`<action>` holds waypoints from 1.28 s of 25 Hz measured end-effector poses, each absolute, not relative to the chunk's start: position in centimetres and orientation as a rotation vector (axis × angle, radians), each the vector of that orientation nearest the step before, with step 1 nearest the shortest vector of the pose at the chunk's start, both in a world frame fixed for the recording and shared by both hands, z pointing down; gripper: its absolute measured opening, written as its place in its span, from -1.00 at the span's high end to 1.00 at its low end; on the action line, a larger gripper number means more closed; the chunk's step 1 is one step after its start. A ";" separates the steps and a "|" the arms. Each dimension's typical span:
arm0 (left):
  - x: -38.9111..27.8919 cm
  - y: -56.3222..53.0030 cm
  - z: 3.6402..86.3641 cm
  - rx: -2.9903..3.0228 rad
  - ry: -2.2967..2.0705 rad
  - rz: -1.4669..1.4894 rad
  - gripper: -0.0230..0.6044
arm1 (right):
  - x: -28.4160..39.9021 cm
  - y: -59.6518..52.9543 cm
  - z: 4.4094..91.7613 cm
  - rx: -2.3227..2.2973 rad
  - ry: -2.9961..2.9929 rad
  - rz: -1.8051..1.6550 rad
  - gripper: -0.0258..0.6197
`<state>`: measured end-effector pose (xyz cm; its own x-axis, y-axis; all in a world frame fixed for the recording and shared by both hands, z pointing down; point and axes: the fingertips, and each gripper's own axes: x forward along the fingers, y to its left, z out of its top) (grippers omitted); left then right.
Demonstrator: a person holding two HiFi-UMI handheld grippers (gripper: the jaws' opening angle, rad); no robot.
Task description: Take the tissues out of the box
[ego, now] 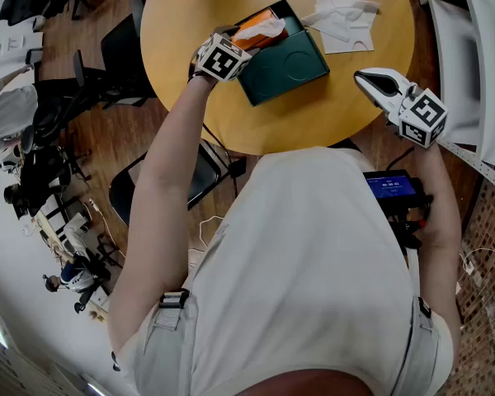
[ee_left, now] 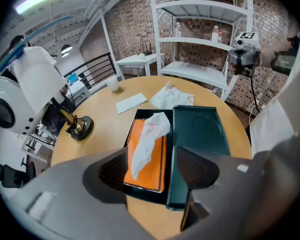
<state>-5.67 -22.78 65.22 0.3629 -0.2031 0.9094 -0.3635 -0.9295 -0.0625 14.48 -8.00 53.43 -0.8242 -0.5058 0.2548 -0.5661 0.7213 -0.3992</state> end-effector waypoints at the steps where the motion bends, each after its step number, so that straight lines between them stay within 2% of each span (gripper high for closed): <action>1: -5.5 -23.5 65.9 2.447 -0.487 1.643 -0.06 | 15.2 -8.1 53.6 0.886 -2.783 0.713 0.92; 5: -5.9 -24.9 69.3 2.321 -0.337 1.799 -0.27 | 17.6 -8.2 54.9 0.929 -2.754 0.726 0.92; 16: -6.0 -25.7 74.2 2.176 -0.158 1.999 -0.30 | 19.7 -7.4 56.9 1.018 -2.712 0.794 0.92; 18: -6.1 -25.7 74.3 2.189 -0.150 1.999 -0.21 | 19.9 -7.4 56.7 1.029 -2.725 0.817 0.92; 20: -6.1 -26.1 73.3 2.229 -0.170 2.010 0.08 | 19.9 -7.7 56.0 1.028 -2.740 0.822 0.92; 21: -6.1 -26.4 72.7 2.251 -0.192 2.015 0.11 | 19.8 -7.9 55.7 1.022 -2.745 0.813 0.92; 27: -7.1 -26.5 65.2 2.401 -0.346 1.968 0.12 | 17.0 -7.9 53.2 0.918 -2.797 0.762 0.92; 32: -14.3 -24.9 62.0 2.313 -0.579 1.862 0.11 | 13.6 -9.0 51.9 0.747 -2.836 0.675 0.92</action>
